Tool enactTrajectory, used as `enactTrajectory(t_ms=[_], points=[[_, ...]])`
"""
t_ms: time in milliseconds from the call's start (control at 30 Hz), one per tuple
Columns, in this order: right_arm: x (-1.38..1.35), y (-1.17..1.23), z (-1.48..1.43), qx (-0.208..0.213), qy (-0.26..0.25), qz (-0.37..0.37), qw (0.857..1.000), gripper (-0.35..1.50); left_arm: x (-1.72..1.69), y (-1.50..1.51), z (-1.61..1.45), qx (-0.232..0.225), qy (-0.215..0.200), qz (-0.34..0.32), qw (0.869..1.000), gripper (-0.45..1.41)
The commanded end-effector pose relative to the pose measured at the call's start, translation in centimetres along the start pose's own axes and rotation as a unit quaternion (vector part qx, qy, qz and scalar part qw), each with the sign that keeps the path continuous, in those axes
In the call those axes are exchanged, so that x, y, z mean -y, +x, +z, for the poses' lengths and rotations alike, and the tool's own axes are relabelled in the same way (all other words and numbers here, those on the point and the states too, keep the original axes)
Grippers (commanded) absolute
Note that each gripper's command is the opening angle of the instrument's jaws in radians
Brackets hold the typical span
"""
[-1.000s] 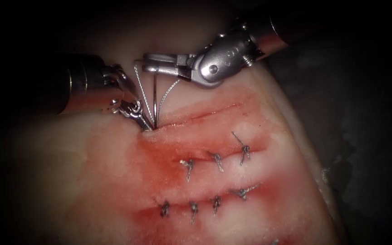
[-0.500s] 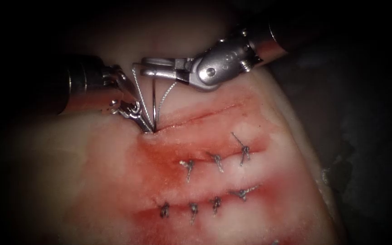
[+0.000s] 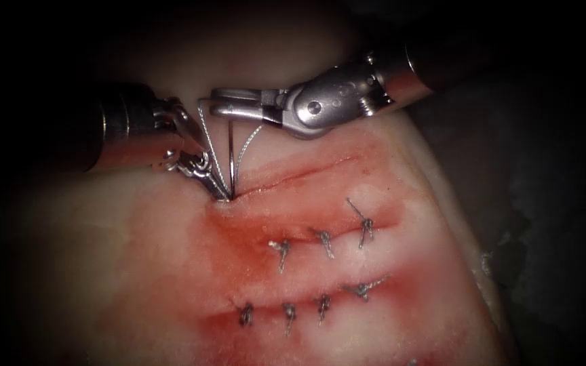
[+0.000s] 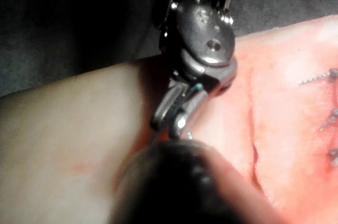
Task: Wound Closure
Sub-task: Insert the needle into the bottom half of the tissue using the right gripper, then push the needle through the bottom half of the tissue using the right grasper
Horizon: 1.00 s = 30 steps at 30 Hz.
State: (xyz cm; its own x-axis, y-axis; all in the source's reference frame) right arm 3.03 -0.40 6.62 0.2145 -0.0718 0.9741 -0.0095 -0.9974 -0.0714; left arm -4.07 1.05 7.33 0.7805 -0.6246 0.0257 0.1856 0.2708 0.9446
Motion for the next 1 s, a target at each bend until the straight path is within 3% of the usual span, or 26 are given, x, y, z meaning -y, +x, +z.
enactTrajectory(t_ms=[33,1000], points=[[0.01,0.05,0.07,0.005,0.003,-0.001,1.0,-0.35,-0.05,-0.09,0.0,0.001,-0.002,0.002,1.0,-0.45],[0.05,0.05,0.06,-0.012,0.042,0.047,0.998,-0.35,-0.03,-0.08,-0.01,-0.001,0.0,0.004,1.0,-0.45]])
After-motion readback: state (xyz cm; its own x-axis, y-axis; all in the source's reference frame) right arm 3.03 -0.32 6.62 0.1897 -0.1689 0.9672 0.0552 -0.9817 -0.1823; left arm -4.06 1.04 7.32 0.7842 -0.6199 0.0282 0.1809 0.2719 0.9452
